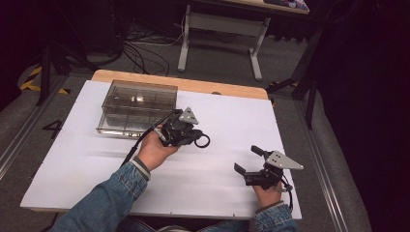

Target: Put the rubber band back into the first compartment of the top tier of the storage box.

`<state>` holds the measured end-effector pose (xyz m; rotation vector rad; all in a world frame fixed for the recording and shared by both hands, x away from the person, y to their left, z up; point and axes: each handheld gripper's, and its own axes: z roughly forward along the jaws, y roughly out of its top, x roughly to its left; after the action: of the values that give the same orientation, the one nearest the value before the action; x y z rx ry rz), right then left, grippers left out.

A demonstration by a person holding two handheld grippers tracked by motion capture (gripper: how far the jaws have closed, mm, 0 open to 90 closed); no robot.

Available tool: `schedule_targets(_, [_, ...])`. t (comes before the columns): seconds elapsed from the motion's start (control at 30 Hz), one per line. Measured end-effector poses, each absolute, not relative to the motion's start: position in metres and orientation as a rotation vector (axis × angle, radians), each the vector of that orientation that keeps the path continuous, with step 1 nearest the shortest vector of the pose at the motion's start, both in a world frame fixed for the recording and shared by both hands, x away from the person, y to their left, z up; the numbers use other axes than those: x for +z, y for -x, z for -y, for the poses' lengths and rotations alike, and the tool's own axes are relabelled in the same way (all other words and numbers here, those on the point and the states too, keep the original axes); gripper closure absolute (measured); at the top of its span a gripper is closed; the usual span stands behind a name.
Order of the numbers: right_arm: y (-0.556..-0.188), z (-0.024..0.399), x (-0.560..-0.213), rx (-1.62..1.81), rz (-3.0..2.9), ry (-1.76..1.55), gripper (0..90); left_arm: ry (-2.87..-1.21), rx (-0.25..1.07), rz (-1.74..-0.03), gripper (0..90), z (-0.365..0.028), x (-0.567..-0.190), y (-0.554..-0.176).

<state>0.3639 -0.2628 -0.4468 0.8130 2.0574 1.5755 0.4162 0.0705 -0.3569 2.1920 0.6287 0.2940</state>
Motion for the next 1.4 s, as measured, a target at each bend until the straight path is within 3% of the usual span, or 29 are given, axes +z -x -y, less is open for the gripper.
schedule_targets(1.4, [-0.364, 0.263, -0.447, 1.573, -2.063, -0.807, 1.7, -2.106, 0.444, -0.858, 86.0, -0.179, -0.335, -0.421])
